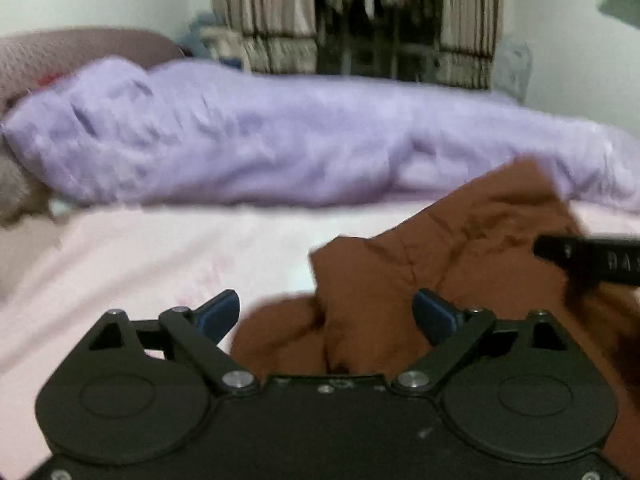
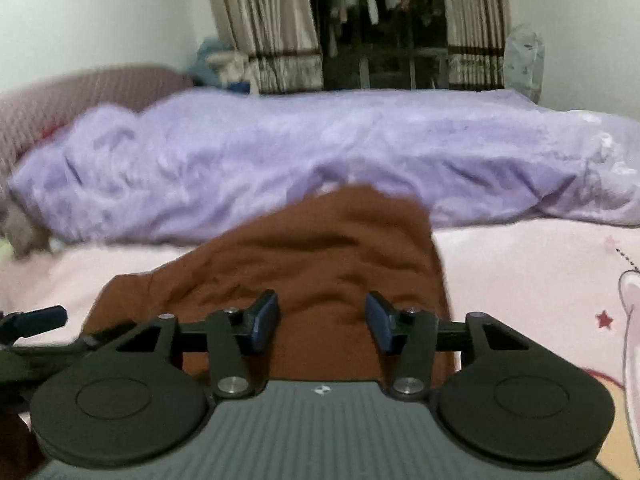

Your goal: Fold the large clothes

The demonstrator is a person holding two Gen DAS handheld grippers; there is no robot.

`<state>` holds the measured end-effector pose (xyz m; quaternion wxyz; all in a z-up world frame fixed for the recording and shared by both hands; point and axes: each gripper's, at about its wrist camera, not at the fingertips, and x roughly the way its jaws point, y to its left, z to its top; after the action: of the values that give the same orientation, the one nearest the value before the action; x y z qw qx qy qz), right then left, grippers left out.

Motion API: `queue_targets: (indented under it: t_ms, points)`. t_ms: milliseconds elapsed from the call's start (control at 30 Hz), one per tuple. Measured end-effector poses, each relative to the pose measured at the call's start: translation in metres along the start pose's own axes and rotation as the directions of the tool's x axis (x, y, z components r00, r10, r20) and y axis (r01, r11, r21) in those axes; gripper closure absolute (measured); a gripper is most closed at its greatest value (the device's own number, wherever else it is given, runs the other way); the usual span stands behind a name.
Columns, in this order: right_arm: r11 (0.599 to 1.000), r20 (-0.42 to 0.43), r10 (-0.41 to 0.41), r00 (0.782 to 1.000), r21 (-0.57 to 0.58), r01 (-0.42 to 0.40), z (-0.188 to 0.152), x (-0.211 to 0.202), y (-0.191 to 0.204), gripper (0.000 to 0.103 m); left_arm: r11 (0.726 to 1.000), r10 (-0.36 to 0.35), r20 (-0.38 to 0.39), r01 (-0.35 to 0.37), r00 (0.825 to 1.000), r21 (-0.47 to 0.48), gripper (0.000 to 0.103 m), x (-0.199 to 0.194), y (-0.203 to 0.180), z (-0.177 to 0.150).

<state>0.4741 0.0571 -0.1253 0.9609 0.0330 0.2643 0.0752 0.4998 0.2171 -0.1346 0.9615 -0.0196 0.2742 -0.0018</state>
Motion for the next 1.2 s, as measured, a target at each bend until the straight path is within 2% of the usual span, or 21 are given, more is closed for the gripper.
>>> queue_targets:
  t_ms: [100, 200, 333, 433, 533, 600, 667, 700, 767, 833, 867, 900, 967, 1100, 1200]
  points:
    - [0.996, -0.006, -0.085, 0.996, -0.035, 0.085, -0.025, 0.021, 0.010, 0.040, 0.990, -0.056, 0.025, 0.059, 0.998, -0.125, 0.004, 0.010, 0.022, -0.009]
    - [0.999, -0.014, -0.048, 0.999, -0.004, 0.048, -0.022, 0.022, 0.005, 0.038, 0.984, -0.076, 0.016, 0.077, 0.997, -0.160, 0.003, 0.015, 0.032, -0.009]
    - [0.999, -0.036, -0.028, 0.999, 0.026, 0.029, -0.020, 0.025, 0.000, 0.038, 0.991, -0.051, 0.004, 0.051, 0.999, -0.126, 0.003, 0.016, 0.027, -0.007]
    - [0.999, -0.059, -0.030, 0.998, 0.012, 0.031, -0.013, 0.024, -0.002, 0.036, 0.994, -0.042, -0.037, 0.038, 0.998, -0.103, 0.004, 0.014, 0.026, 0.008]
    - [1.000, -0.118, 0.029, 0.993, 0.009, -0.029, 0.010, 0.012, -0.008, 0.032, 0.999, -0.015, 0.004, 0.015, 1.000, -0.042, 0.005, -0.011, 0.018, 0.027]
    - [1.000, -0.090, 0.027, 0.996, 0.008, -0.027, 0.024, 0.003, -0.010, 0.031, 1.000, -0.017, 0.049, 0.017, 0.999, 0.004, 0.005, -0.020, 0.011, 0.038]
    - [0.999, -0.016, -0.019, 1.000, 0.026, 0.020, 0.035, -0.002, -0.015, 0.030, 0.999, -0.027, 0.065, 0.024, 0.998, 0.043, 0.005, -0.016, 0.006, 0.046]
    - [0.998, 0.006, -0.044, 0.999, 0.033, 0.044, 0.040, 0.002, -0.018, 0.030, 0.999, -0.021, 0.054, 0.018, 0.998, 0.051, 0.005, -0.008, 0.005, 0.049]
    - [0.997, -0.008, -0.070, 0.998, 0.026, 0.070, 0.045, 0.027, -0.024, 0.031, 0.999, -0.010, -0.018, 0.011, 1.000, 0.051, 0.005, 0.017, 0.005, 0.049]
    - [0.997, -0.107, -0.061, 0.992, 0.031, 0.065, 0.038, 0.062, -0.030, 0.032, 0.999, -0.028, -0.097, 0.031, 0.995, 0.039, 0.002, 0.049, 0.008, 0.034]
    - [0.997, -0.165, -0.051, 0.985, 0.051, 0.060, 0.028, 0.080, -0.033, 0.032, 0.999, -0.040, -0.113, 0.042, 0.993, 0.015, 0.002, 0.059, 0.010, 0.023]
    - [0.996, -0.180, -0.058, 0.982, 0.059, 0.070, 0.018, 0.090, -0.033, 0.031, 0.997, -0.073, -0.116, 0.067, 0.991, -0.049, 0.002, 0.068, 0.017, 0.013]
    - [0.995, -0.171, -0.064, 0.983, 0.061, 0.075, 0.012, 0.092, -0.034, 0.031, 0.987, -0.115, -0.114, 0.101, 0.987, -0.122, 0.001, 0.069, 0.029, 0.013]
    - [0.996, -0.177, -0.055, 0.983, 0.060, 0.066, 0.011, 0.091, -0.034, 0.028, 0.996, -0.060, -0.099, 0.053, 0.993, -0.067, 0.001, 0.064, 0.020, 0.012]
    - [0.996, -0.176, -0.037, 0.984, 0.069, 0.049, 0.017, 0.085, -0.038, 0.030, 0.997, 0.036, -0.078, -0.031, 0.996, 0.064, 0.001, 0.050, 0.001, 0.019]
